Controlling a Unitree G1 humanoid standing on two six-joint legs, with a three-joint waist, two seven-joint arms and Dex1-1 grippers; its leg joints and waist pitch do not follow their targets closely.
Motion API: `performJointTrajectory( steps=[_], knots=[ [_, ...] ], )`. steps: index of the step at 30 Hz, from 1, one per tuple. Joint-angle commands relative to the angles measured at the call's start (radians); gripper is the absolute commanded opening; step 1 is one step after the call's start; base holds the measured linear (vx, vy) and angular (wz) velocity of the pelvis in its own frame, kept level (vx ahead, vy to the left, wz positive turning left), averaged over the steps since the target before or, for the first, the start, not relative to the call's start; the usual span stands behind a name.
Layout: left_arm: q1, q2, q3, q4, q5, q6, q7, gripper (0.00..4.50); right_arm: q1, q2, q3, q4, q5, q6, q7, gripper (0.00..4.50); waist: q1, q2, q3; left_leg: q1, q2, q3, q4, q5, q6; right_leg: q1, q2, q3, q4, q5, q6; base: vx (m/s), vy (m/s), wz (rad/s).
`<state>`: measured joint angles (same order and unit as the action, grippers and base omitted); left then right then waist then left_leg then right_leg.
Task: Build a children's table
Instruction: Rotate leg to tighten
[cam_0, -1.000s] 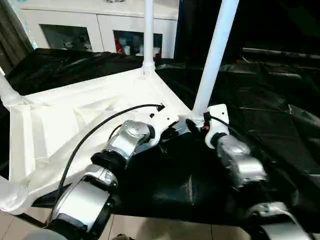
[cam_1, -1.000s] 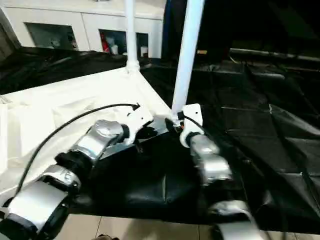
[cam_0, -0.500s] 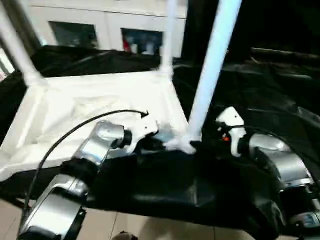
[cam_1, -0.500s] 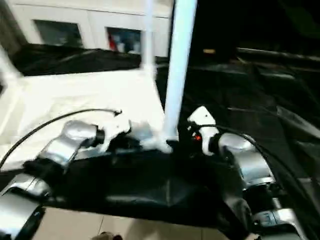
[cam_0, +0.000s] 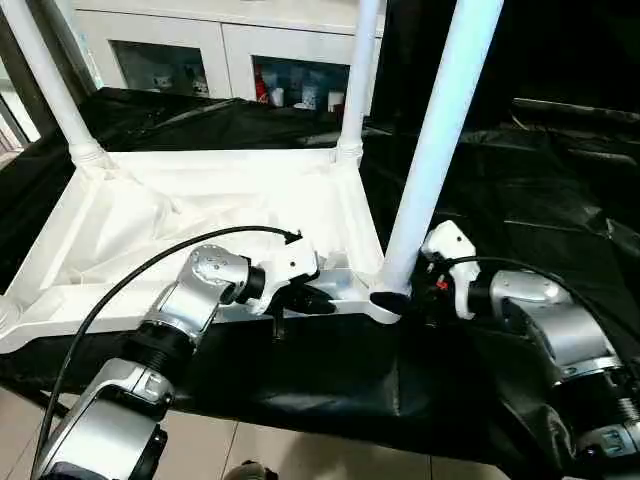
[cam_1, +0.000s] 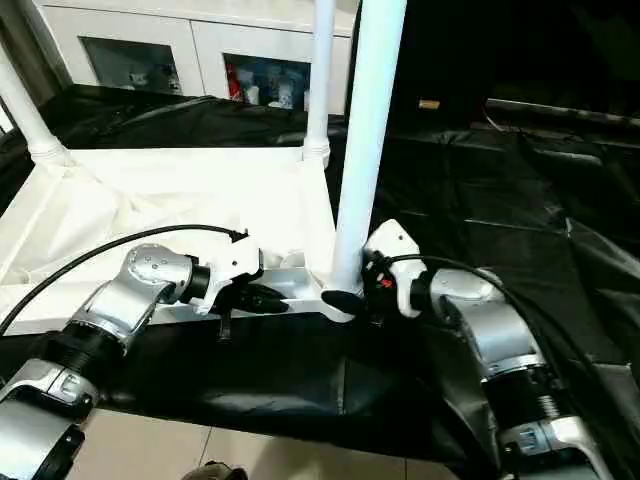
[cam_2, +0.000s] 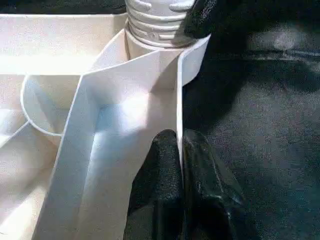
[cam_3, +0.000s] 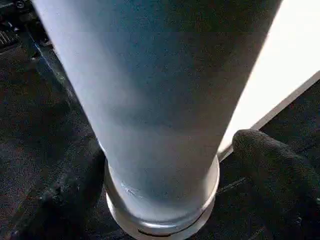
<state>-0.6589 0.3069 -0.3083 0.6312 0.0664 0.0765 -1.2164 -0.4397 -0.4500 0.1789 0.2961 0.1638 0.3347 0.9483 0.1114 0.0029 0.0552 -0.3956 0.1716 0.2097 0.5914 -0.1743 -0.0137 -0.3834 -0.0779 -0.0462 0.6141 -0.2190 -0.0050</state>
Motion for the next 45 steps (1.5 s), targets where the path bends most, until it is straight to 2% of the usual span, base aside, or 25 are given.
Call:
performJointTrajectory(
  steps=[1, 10, 14, 17, 20, 22, 23, 24, 25, 26, 29, 30, 35, 36, 37, 39, 41, 42, 43, 45],
  knots=[
    [0.002, -0.019, 0.003, -0.053, -0.051, -0.007, -0.035, 0.00, -0.003, -0.005, 0.009, 0.018, -0.013, -0.013, 0.004, 3.74, -0.004, -0.012, -0.069, 0.034, 0.071, -0.032, -0.061, -0.108, 0.060, 0.035, -0.082, 0.042, -0.056, -0.007, -0.256, 0.000, 0.000, 0.00],
    [0.004, -0.018, 0.003, -0.057, -0.050, 0.002, -0.032, 0.00, -0.004, -0.001, 0.010, 0.029, -0.017, -0.016, 0.005, 2.96, -0.005, -0.014, -0.070, 0.032, 0.070, -0.031, -0.059, -0.097, 0.070, 0.036, -0.082, 0.042, -0.053, 0.001, -0.258, 0.000, 0.000, 0.00],
    [0.004, -0.020, 0.005, -0.055, -0.049, 0.007, -0.028, 0.00, 0.006, 0.011, 0.004, 0.039, -0.012, -0.009, -0.010, 2.80, -0.006, -0.014, -0.072, 0.032, 0.069, -0.031, -0.057, -0.090, 0.072, 0.037, -0.081, 0.041, -0.051, 0.010, -0.262, 0.000, 0.000, 0.00],
    [0.001, -0.028, 0.010, -0.042, -0.040, 0.019, 0.002, 0.00, 0.016, 0.044, -0.026, 0.067, -0.003, 0.002, -0.064, 2.75, -0.007, -0.014, -0.071, 0.031, 0.069, -0.031, -0.057, -0.091, 0.074, 0.036, -0.081, 0.041, -0.052, 0.010, -0.264, 0.000, 0.000, 0.00],
    [-0.021, -0.059, 0.021, 0.012, -0.010, 0.038, 0.101, 0.00, 0.017, 0.117, -0.086, 0.127, -0.008, 0.007, -0.233, 2.74, -0.020, -0.011, -0.068, 0.034, 0.067, -0.033, -0.062, -0.126, 0.044, 0.030, -0.082, 0.042, -0.060, -0.047, -0.263, 0.000, 0.000, 0.00],
    [-0.030, -0.072, 0.024, 0.033, 0.000, 0.044, 0.139, 0.00, 0.017, 0.143, -0.105, 0.143, -0.008, 0.011, -0.289, 2.73, -0.024, -0.013, -0.068, 0.034, 0.067, -0.035, -0.064, -0.143, 0.028, 0.035, -0.083, 0.041, -0.061, -0.072, -0.257, 0.000, 0.000, 0.00],
    [-0.058, -0.116, 0.033, 0.091, 0.026, 0.054, 0.253, 0.00, 0.019, 0.210, -0.144, 0.168, -0.019, 0.023, -0.440, 2.73, -0.028, -0.010, -0.066, 0.035, 0.067, -0.035, -0.065, -0.162, 0.020, 0.032, -0.082, 0.043, -0.065, -0.090, -0.254, 0.000, 0.000, 0.00],
    [-0.074, -0.141, 0.039, 0.122, 0.038, 0.059, 0.317, 0.00, 0.018, 0.240, -0.155, 0.180, -0.033, 0.024, -0.517, 2.73, -0.032, -0.008, -0.063, 0.038, 0.066, -0.035, -0.069, -0.185, 0.000, 0.026, -0.081, 0.045, -0.070, -0.126, -0.245, 0.000, 0.000, 0.00],
    [-0.101, -0.185, 0.049, 0.170, 0.050, 0.073, 0.413, 0.00, 0.015, 0.295, -0.173, 0.200, -0.047, 0.026, -0.631, 2.72, -0.034, -0.011, -0.063, 0.043, 0.065, -0.037, -0.073, -0.213, -0.021, 0.026, -0.082, 0.045, -0.076, -0.169, -0.235, 0.000, 0.000, 0.00],
    [-0.106, -0.194, 0.051, 0.179, 0.052, 0.075, 0.431, 0.00, 0.014, 0.309, -0.176, 0.205, -0.050, 0.026, -0.657, 2.72, -0.032, -0.011, -0.063, 0.046, 0.065, -0.038, -0.074, -0.234, -0.035, 0.026, -0.084, 0.046, -0.080, -0.200, -0.224, 0.000, 0.000, 0.00],
    [-0.134, -0.245, 0.051, 0.216, 0.054, 0.093, 0.492, 0.00, -0.010, 0.377, -0.181, 0.243, -0.074, 0.015, -0.772, 2.72, -0.035, -0.007, -0.059, 0.048, 0.064, -0.039, -0.078, -0.267, -0.043, 0.025, -0.084, 0.048, -0.088, -0.234, -0.202, 0.000, 0.000, 0.00],
    [-0.138, -0.252, 0.050, 0.221, 0.055, 0.093, 0.497, 0.00, -0.017, 0.389, -0.182, 0.253, -0.076, 0.010, -0.787, 2.72, -0.034, -0.005, -0.061, 0.050, 0.064, -0.041, -0.078, -0.276, -0.045, 0.024, -0.086, 0.048, -0.090, -0.244, -0.193, 0.000, 0.000, 0.00],
    [-0.148, -0.253, 0.031, 0.227, 0.068, 0.060, 0.469, 0.00, -0.051, 0.413, -0.171, 0.290, -0.093, -0.029, -0.811, 2.72, -0.036, -0.005, -0.062, 0.044, 0.064, -0.040, -0.080, -0.255, -0.035, 0.028, -0.083, 0.048, -0.086, -0.191, -0.186, 0.000, 0.000, 0.00],
    [-0.148, -0.251, 0.029, 0.227, 0.069, 0.055, 0.465, 0.00, -0.054, 0.414, -0.173, 0.293, -0.089, -0.037, -0.808, 3.28, -0.035, -0.005, -0.063, 0.044, 0.064, -0.040, -0.080, -0.253, -0.032, 0.029, -0.084, 0.048, -0.086, -0.182, -0.187, 0.000, 0.000, 0.00],
    [-0.153, -0.248, 0.027, 0.241, 0.075, 0.039, 0.462, 0.00, -0.060, 0.414, -0.179, 0.292, -0.089, -0.055, -0.801, 3.42, -0.036, -0.005, -0.062, 0.043, 0.063, -0.040, -0.080, -0.252, -0.028, 0.029, -0.083, 0.048, -0.086, -0.178, -0.187, 0.000, 0.000, 0.00],
    [-0.155, -0.236, 0.021, 0.252, 0.083, 0.017, 0.450, 0.00, -0.065, 0.402, -0.179, 0.283, -0.085, -0.077, -0.770, 3.42, -0.037, -0.005, -0.062, 0.044, 0.064, -0.041, -0.081, -0.259, -0.027, 0.029, -0.083, 0.048, -0.087, -0.188, -0.188, 0.000, 0.000, 0.00],
    [-0.150, -0.218, 0.015, 0.252, 0.085, -0.004, 0.429, 0.00, -0.066, 0.367, -0.163, 0.266, -0.089, -0.092, -0.716, 3.77, -0.036, -0.005, -0.062, 0.042, 0.065, -0.040, -0.081, -0.255, -0.024, 0.030, -0.084, 0.048, -0.086, -0.181, -0.192, 0.000, 0.000, 0.00],
    [-0.146, -0.209, 0.015, 0.248, 0.082, -0.010, 0.414, 0.00, -0.064, 0.349, -0.156, 0.253, -0.083, -0.093, -0.675, 3.77, -0.034, -0.011, -0.063, 0.039, 0.064, -0.039, -0.079, -0.241, -0.017, 0.034, -0.083, 0.048, -0.083, -0.168, -0.193, 0.000, 0.000, 0.00],
    [-0.143, -0.201, 0.015, 0.245, 0.080, -0.013, 0.401, 0.00, -0.062, 0.336, -0.155, 0.242, -0.077, -0.092, -0.643, 3.87, -0.034, -0.009, -0.063, 0.038, 0.065, -0.039, -0.078, -0.229, -0.008, 0.034, -0.085, 0.048, -0.082, -0.151, -0.196, 0.000, 0.000, 0.00],
    [-0.133, -0.180, 0.010, 0.235, 0.079, -0.046, 0.366, 0.00, -0.056, 0.290, -0.139, 0.211, -0.077, -0.084, -0.570, 3.94, -0.031, -0.011, -0.065, 0.038, 0.064, -0.037, -0.074, -0.206, 0.007, 0.036, -0.083, 0.048, -0.080, -0.122, -0.201, 0.000, 0.000, 0.00]
  ],
)
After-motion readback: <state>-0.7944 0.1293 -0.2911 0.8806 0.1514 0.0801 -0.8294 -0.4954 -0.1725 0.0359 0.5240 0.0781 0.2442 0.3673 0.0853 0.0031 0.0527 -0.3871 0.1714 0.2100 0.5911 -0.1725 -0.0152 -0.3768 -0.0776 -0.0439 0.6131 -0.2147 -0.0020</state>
